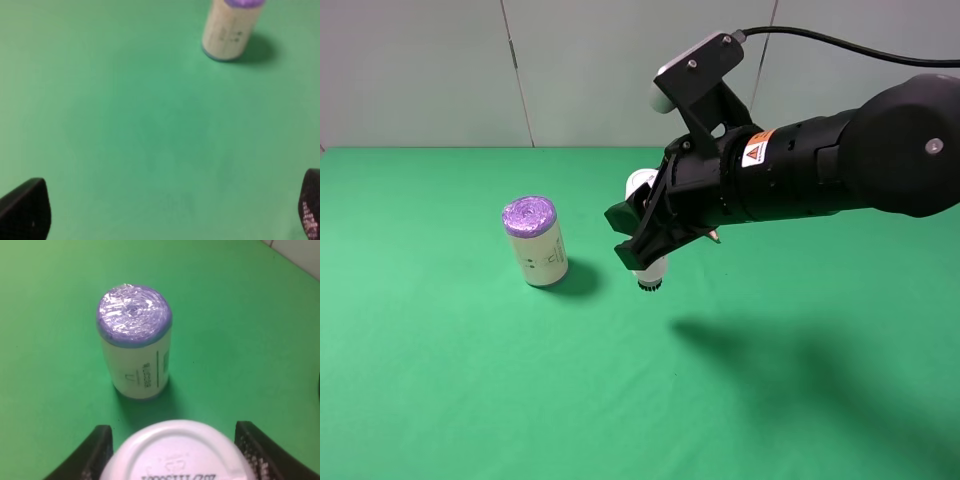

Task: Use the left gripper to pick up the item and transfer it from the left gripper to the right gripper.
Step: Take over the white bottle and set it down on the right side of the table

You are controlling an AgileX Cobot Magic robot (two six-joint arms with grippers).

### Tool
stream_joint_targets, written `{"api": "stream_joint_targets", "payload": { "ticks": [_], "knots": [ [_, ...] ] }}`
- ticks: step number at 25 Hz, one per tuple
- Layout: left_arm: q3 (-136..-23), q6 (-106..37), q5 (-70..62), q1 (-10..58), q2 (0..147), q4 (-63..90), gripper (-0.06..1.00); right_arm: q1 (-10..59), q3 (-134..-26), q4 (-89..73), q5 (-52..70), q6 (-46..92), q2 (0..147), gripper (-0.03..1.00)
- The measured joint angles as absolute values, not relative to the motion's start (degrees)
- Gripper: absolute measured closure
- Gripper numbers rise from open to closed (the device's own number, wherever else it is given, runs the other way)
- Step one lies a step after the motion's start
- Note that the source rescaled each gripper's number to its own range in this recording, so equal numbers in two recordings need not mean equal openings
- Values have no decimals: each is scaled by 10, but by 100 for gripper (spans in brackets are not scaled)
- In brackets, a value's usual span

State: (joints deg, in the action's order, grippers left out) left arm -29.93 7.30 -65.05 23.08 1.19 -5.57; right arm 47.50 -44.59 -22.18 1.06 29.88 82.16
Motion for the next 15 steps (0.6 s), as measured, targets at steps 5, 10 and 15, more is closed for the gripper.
{"api": "stream_joint_targets", "payload": {
  "ticks": [5, 10, 15],
  "knots": [
    [-282, 48, -615, 231, 12, -39, -5, 475, -446, -222, 11, 287, 822, 93],
    [-280, 46, -607, 231, 12, -37, -6, 475, -446, -222, 11, 279, 822, 93],
    [-280, 46, -607, 231, 12, -37, -6, 475, -446, -222, 16, 275, 822, 93]
  ]
}}
